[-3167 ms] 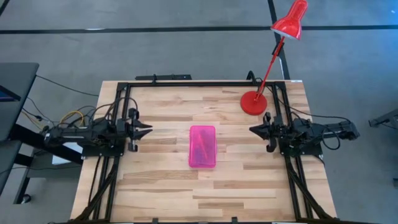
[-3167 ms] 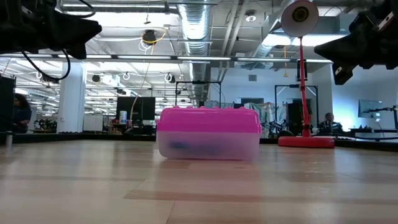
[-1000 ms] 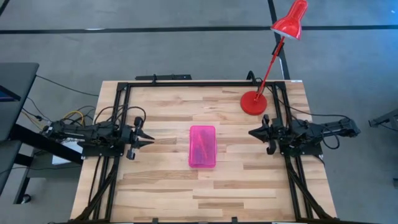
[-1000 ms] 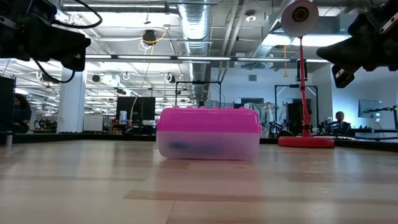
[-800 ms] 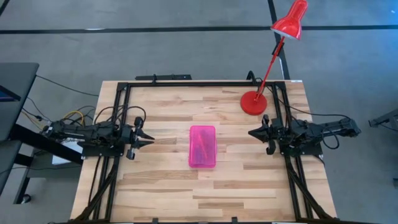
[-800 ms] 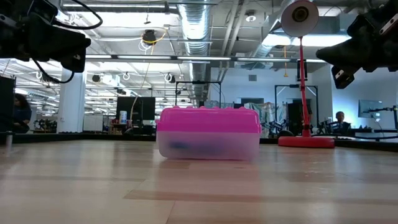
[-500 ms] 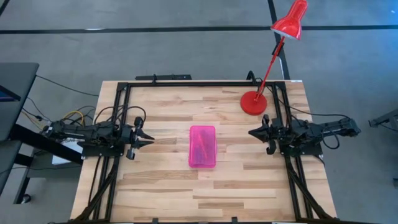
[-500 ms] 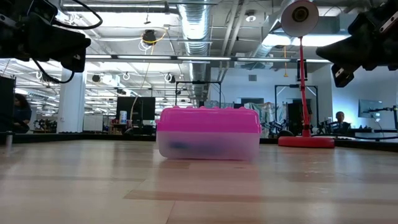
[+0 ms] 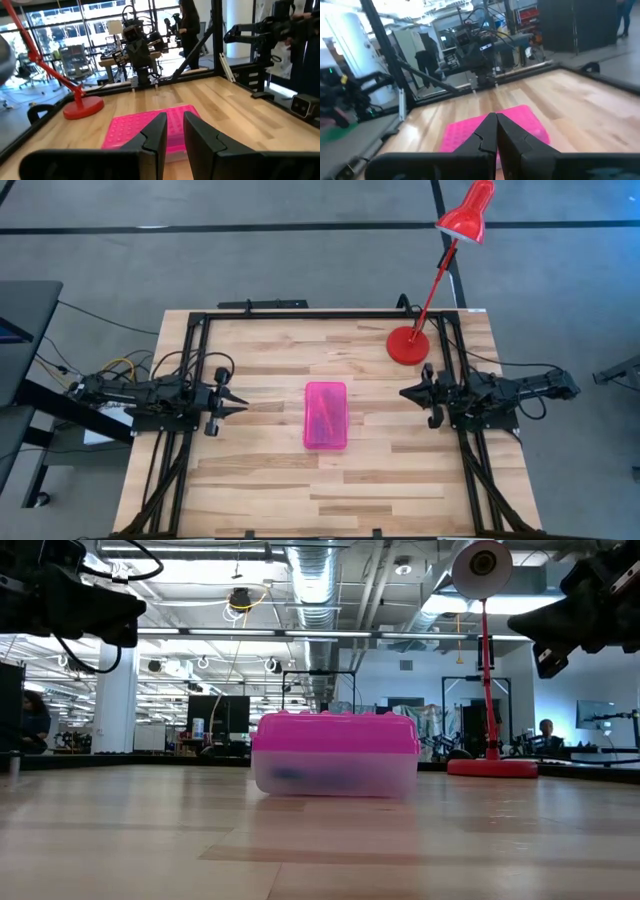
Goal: Pick & place school supplies into a supply box
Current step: Return to Home Position
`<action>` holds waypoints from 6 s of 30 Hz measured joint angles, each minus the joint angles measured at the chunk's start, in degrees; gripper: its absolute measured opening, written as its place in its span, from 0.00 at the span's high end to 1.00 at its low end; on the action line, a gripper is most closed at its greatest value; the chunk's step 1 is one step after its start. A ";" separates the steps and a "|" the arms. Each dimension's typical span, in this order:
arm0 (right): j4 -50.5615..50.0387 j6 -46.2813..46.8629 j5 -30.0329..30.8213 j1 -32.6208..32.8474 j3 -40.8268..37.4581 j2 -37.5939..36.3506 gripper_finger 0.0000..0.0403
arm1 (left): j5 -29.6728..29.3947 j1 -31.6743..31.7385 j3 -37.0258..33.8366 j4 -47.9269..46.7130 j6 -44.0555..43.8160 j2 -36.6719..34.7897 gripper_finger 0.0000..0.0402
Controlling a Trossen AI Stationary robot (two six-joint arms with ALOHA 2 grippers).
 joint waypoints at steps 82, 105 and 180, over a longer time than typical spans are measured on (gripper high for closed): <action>-1.81 -7.27 -0.13 -0.03 0.02 -0.01 1.00 | -0.08 0.00 0.00 0.02 -1.69 0.00 0.85; -1.81 -7.28 -0.11 -0.03 0.02 0.00 1.00 | -0.08 0.00 -0.01 0.00 -1.67 0.00 0.85; -1.81 -7.27 -0.11 -0.03 0.02 -0.01 1.00 | -0.08 0.00 -0.01 0.00 -1.67 0.00 0.85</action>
